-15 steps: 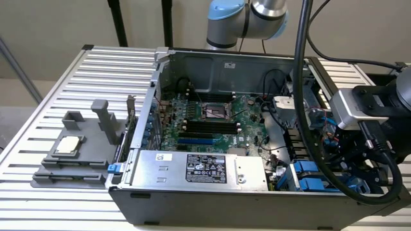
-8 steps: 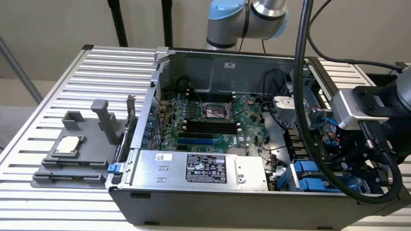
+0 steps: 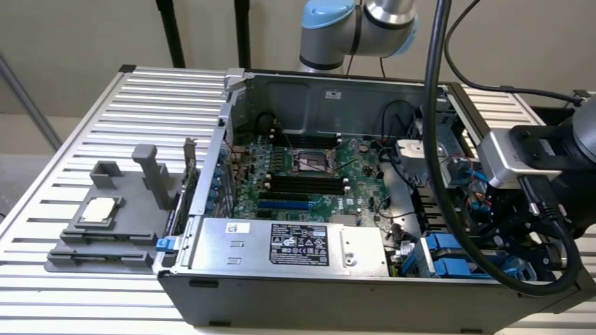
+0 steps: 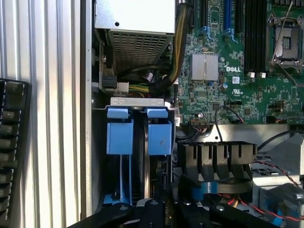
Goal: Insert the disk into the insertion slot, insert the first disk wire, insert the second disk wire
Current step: 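Insert the first disk wire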
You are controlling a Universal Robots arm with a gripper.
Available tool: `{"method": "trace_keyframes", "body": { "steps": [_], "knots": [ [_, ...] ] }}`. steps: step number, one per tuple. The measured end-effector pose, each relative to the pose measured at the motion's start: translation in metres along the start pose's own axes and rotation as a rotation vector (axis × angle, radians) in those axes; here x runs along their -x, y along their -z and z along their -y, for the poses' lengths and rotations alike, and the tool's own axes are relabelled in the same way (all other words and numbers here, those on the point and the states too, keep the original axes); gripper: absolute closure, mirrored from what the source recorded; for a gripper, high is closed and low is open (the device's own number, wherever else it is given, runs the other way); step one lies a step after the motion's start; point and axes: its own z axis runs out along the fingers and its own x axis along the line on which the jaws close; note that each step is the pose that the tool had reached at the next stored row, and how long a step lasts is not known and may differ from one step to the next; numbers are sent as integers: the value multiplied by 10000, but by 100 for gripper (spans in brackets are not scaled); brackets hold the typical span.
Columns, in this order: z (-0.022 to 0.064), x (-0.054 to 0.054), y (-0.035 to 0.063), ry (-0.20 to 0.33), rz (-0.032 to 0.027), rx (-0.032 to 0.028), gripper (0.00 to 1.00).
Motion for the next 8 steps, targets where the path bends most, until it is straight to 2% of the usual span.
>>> {"method": "trace_keyframes", "body": {
  "steps": [4,8],
  "knots": [
    [-2,-3,-12,0,-15,0,83],
    [-1,-2,-11,1,5,0,82]
  ]
}}
